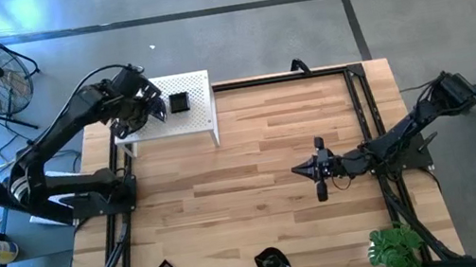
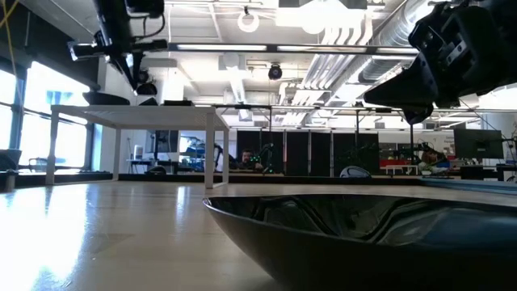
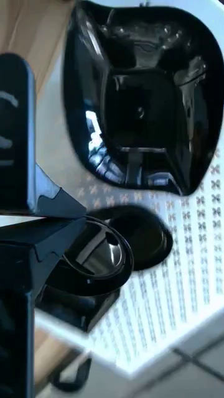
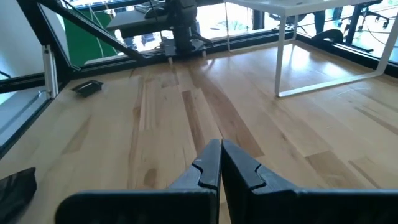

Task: Pick & Place Mini shaped plates
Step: Stack the black drop shaped plate on top of the stacked black drop shaped plates on the shelf

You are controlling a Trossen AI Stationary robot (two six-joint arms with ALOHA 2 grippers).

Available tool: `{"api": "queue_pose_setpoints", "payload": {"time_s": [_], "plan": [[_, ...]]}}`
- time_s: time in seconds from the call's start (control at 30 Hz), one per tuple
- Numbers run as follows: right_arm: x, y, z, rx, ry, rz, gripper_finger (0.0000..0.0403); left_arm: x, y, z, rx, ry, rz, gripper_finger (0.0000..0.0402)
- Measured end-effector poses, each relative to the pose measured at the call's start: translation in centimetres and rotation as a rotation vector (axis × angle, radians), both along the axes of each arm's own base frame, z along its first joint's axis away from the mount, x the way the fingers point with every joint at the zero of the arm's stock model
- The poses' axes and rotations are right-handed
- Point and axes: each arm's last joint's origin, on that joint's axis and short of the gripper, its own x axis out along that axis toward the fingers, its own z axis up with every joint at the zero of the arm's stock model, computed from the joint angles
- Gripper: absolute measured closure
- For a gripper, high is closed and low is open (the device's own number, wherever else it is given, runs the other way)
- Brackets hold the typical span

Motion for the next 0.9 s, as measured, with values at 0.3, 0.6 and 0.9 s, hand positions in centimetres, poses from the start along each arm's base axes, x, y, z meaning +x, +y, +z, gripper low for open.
{"api": "queue_pose_setpoints", "payload": {"time_s": [0.3, 0.6, 0.9], "plan": [[0.0, 0.0, 0.1, 0.004, -0.014, -0.003, 0.0401, 0.8, 0.8, -1.3, -0.026, 0.07, -0.025, 0.0401], [0.1, 0.0, 0.4, 0.014, -0.037, -0.003, 0.0401, 0.1, 1.7, -1.2, -0.007, 0.077, 0.002, 0.0401], [0.1, 0.0, 0.4, 0.014, -0.037, -0.004, 0.0402, 0.1, 2.4, -1.2, 0.007, 0.054, -0.006, 0.0401]]}}
